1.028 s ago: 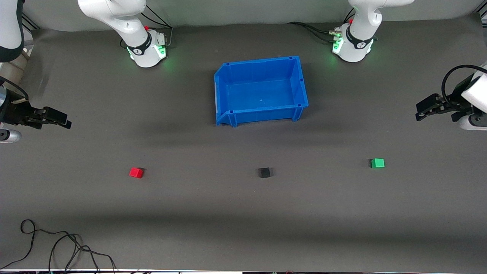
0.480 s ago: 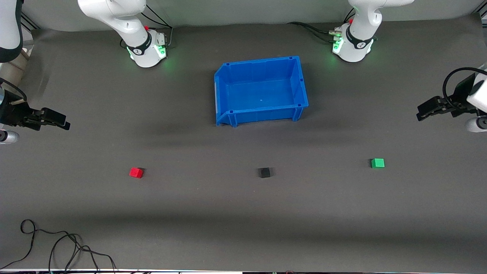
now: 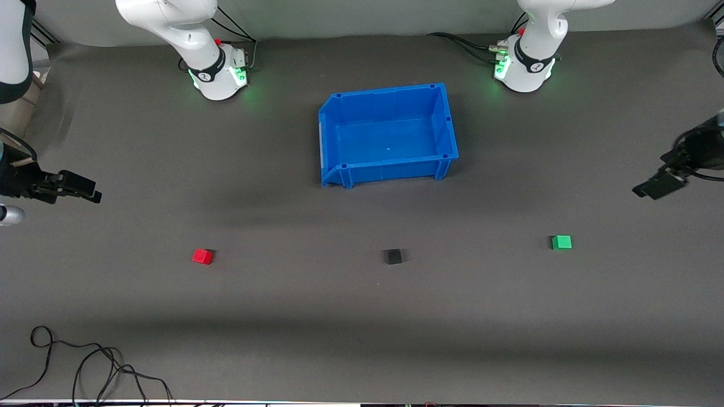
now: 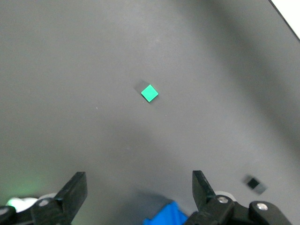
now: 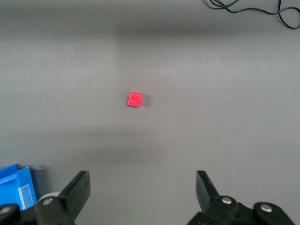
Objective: Attach green and red cubes to black cube
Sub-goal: 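Reach the right gripper to the red cube while the left gripper reaches the green cube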
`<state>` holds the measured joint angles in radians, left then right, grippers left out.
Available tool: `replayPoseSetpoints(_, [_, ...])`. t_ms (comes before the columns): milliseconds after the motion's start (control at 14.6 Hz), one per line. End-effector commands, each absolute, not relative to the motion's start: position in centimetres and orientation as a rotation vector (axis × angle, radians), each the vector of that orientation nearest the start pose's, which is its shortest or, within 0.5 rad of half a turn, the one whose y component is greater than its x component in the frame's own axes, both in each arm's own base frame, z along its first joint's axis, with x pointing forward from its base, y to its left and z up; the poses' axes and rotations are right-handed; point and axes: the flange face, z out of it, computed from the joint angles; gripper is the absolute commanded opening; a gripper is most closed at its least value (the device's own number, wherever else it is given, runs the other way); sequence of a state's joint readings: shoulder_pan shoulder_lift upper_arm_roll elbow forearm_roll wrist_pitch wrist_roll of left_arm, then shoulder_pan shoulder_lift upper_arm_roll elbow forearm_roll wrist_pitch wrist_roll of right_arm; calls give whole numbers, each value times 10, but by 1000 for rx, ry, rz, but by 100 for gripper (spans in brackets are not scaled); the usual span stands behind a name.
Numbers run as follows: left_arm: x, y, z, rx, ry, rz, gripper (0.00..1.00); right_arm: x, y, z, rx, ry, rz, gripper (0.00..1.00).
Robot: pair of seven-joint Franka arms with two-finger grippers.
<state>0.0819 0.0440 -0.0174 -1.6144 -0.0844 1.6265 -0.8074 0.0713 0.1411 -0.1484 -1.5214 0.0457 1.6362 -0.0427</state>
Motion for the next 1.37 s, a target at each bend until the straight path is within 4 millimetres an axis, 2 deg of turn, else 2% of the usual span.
replayPoseSetpoints(0, [575, 49, 590, -2746, -1767, 98, 100, 626, -25, 554, -3100, 42, 64, 99])
replayPoseSetpoints(137, [580, 51, 588, -2554, -2042, 85, 100, 636, -16, 534, -3092, 125, 106, 99])
replayPoseSetpoints(274, [582, 52, 586, -2379, -2249, 103, 100, 649, -12, 505, -3044, 158, 133, 99])
replayPoseSetpoints(343, [584, 59, 583, -2275, -2364, 130, 100, 654, -12, 492, -3036, 166, 134, 99])
replayPoseSetpoints(480, [587, 67, 570, -2166, -2471, 211, 100, 666, -13, 457, -3045, 174, 166, 99])
replayPoseSetpoints(754, [604, 74, 514, -2145, -2445, 376, 100, 676, -12, 393, -3053, 194, 175, 100])
replayPoseSetpoints(891, [606, 89, 478, -2270, -2383, 501, 100, 680, -14, 355, -3061, 209, 165, 99])
replayPoseSetpoints(1028, [603, 109, 444, -2303, -2409, 570, 100, 683, -14, 324, -3047, 235, 135, 99])
replayPoseSetpoints(1165, [598, 113, 405, -2403, -2351, 562, 100, 683, -12, 297, -3023, 268, 120, 99])
replayPoseSetpoints(1302, [595, 115, 366, -2455, -2365, 577, 100, 682, 3, 277, -3030, 249, 110, 99])
